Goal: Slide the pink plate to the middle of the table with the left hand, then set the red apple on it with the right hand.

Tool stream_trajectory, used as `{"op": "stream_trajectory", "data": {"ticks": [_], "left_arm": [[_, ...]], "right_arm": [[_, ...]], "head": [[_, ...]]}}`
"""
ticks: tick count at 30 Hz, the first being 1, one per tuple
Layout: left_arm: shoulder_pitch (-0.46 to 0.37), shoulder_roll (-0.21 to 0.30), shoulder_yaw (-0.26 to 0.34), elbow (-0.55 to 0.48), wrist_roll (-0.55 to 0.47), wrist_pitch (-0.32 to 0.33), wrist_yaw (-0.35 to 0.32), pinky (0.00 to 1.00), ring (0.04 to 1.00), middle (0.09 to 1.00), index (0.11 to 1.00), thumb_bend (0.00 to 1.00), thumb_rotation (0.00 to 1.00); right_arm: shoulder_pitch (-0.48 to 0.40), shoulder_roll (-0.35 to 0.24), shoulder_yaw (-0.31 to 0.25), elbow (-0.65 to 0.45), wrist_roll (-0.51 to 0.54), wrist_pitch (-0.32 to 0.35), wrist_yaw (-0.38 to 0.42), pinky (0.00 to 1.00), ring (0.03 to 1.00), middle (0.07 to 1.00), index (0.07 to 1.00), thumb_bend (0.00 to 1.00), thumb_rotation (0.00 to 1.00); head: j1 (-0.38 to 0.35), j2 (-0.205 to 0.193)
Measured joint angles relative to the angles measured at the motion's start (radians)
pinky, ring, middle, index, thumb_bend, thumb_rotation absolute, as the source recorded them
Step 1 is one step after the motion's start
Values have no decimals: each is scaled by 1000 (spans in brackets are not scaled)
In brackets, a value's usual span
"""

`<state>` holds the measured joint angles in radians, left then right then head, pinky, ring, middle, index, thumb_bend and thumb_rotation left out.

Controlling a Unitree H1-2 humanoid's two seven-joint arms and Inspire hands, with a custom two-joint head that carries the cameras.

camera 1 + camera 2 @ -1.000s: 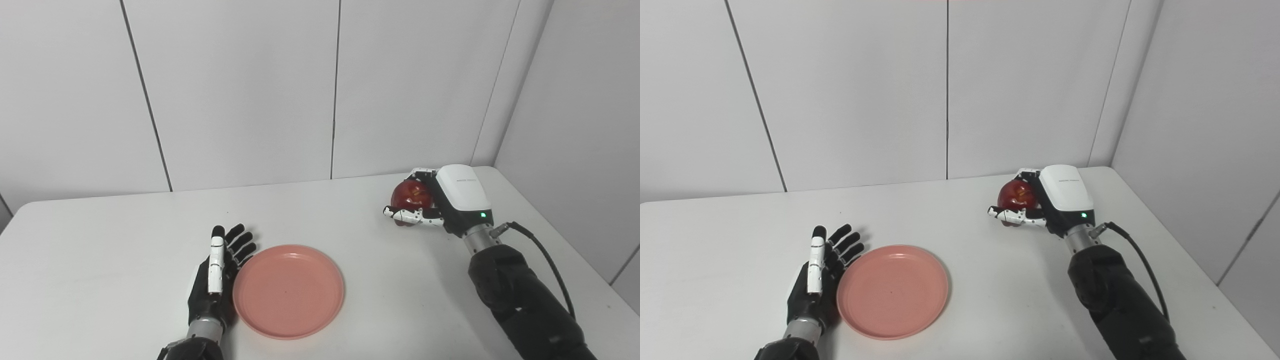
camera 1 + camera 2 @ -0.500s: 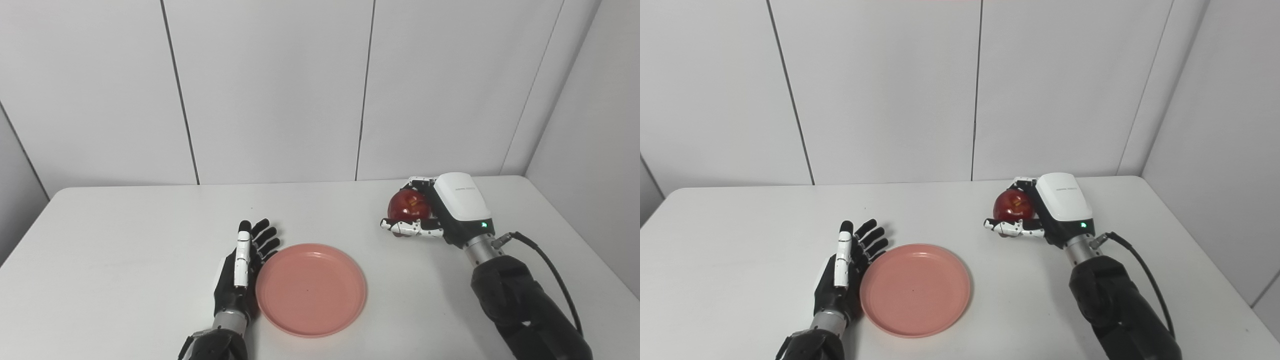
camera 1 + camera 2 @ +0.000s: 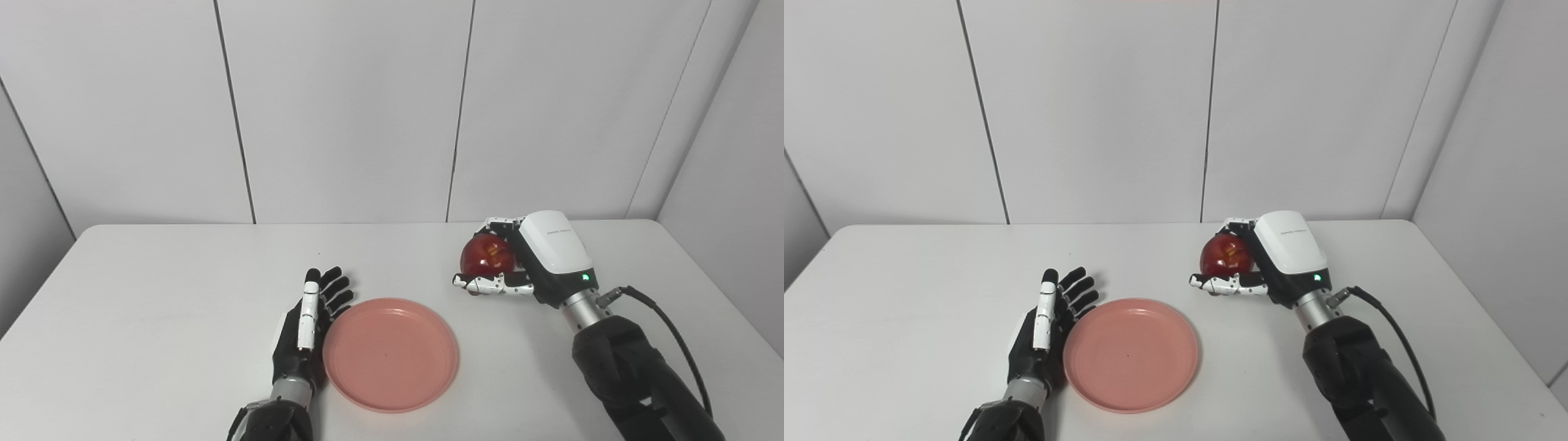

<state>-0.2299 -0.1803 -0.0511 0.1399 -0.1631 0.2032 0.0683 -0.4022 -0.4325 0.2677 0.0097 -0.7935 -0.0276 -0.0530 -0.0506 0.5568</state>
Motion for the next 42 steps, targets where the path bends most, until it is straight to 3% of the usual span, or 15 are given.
{"op": "stream_trajectory", "data": {"ticks": [12,28,35,42], "left_arm": [[-7,-1,0,18,0,-19,2,843,835,833,778,653,937],[-8,-1,-7,20,0,-20,12,838,829,831,774,661,934],[-11,-2,-7,26,0,-26,12,839,825,826,775,664,938],[-14,-2,-16,34,19,-32,18,868,819,822,775,659,952]], "right_arm": [[-14,39,13,-54,-10,-20,39,86,143,228,510,491,700],[-22,80,63,-47,-34,-45,63,90,150,243,516,507,755],[-29,95,71,-31,-56,-59,63,91,148,238,502,496,731],[-29,116,87,-30,-56,-61,98,92,149,233,513,511,794]], "head": [[15,-3],[25,-5],[26,-5],[28,-6]]}}
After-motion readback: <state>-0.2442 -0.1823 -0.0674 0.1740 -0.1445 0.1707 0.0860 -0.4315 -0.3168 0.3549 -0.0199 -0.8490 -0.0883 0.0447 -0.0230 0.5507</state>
